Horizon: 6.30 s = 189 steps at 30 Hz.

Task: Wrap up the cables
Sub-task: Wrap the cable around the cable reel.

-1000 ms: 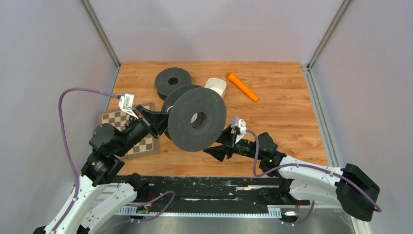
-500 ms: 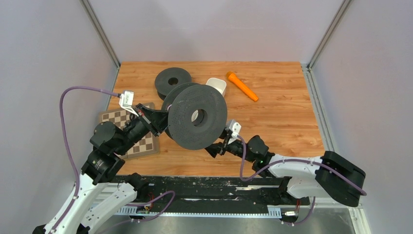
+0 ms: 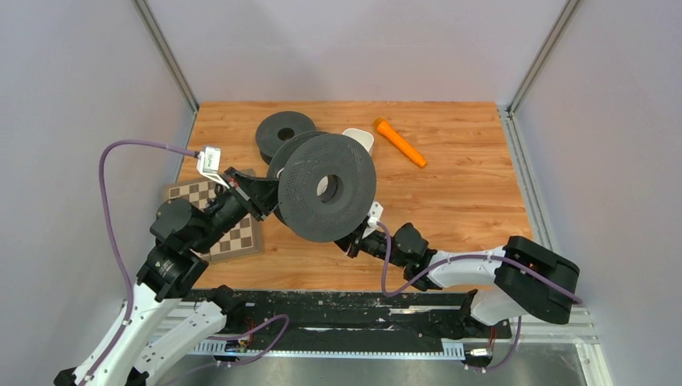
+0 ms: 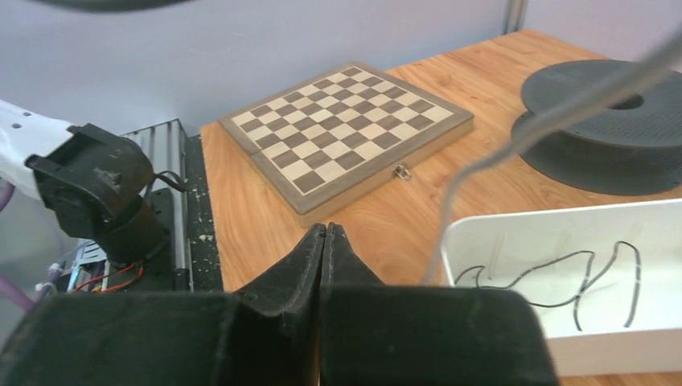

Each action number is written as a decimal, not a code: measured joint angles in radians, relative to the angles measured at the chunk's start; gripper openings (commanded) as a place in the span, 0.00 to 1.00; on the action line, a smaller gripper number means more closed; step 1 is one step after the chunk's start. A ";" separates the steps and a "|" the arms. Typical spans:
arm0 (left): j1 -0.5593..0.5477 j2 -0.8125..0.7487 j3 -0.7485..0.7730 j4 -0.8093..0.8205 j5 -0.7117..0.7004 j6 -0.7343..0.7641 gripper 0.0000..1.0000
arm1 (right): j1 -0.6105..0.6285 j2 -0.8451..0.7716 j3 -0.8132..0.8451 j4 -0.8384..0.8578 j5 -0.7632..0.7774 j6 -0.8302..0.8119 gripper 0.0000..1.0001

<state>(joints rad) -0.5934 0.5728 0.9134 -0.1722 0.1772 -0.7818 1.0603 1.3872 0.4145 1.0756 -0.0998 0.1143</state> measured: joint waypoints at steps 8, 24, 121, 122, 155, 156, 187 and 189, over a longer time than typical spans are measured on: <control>0.000 0.026 0.003 0.020 -0.007 0.002 0.00 | 0.038 0.030 -0.002 0.054 0.003 0.004 0.16; 0.000 0.017 0.015 0.019 -0.022 -0.003 0.00 | 0.017 -0.148 -0.073 -0.027 0.216 -0.085 0.64; 0.001 0.132 0.236 -0.335 -0.081 -0.043 0.00 | 0.245 0.084 0.218 -0.611 0.473 -2.000 0.00; 0.001 0.132 0.236 -0.335 -0.082 -0.043 0.00 | 0.245 0.084 0.218 -0.600 0.473 -1.996 0.00; 0.001 0.155 0.259 -0.397 -0.124 -0.017 0.00 | 0.251 0.092 0.209 -0.727 0.538 -2.002 0.68; 0.001 0.154 0.260 -0.397 -0.122 -0.017 0.00 | 0.247 0.101 0.217 -0.725 0.539 -2.010 0.68; 0.001 0.159 0.235 -0.407 -0.187 0.040 0.00 | 0.332 0.121 0.368 -0.686 0.505 -1.465 0.00; 0.001 0.172 0.222 -0.402 -0.197 0.056 0.00 | 0.346 0.082 0.368 -0.675 0.473 -1.334 0.00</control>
<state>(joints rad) -0.5922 0.7452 1.1351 -0.5747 -0.0196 -0.7258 1.4063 1.4693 0.7822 0.4007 0.3733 -1.2198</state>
